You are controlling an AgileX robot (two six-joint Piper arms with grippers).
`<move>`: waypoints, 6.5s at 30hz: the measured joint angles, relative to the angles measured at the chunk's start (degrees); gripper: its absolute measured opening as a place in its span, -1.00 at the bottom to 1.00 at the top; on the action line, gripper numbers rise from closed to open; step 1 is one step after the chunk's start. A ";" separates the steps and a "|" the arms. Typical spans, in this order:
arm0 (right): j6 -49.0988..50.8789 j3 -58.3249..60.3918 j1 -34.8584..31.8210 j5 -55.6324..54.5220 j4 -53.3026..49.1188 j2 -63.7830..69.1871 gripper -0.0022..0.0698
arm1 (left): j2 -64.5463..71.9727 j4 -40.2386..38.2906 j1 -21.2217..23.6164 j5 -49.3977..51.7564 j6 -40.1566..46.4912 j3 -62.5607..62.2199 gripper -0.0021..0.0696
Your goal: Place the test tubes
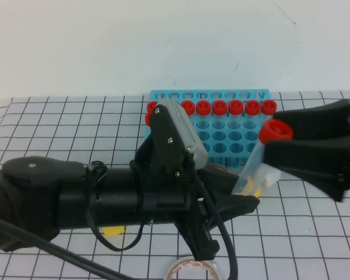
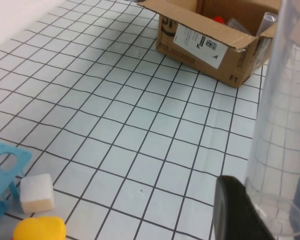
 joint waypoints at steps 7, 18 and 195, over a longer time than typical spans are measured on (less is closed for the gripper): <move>-1.44 -1.34 6.70 -8.31 0.00 2.73 0.33 | 0.00 0.11 0.00 0.10 0.00 0.00 -0.36; -1.70 -1.34 6.96 -10.84 0.00 3.16 -0.21 | 0.00 0.11 0.00 0.10 0.00 0.00 -0.36; 103.92 -46.70 23.10 -78.31 -110.41 59.35 -0.22 | -70.97 46.48 24.35 -0.73 -51.58 37.63 -0.95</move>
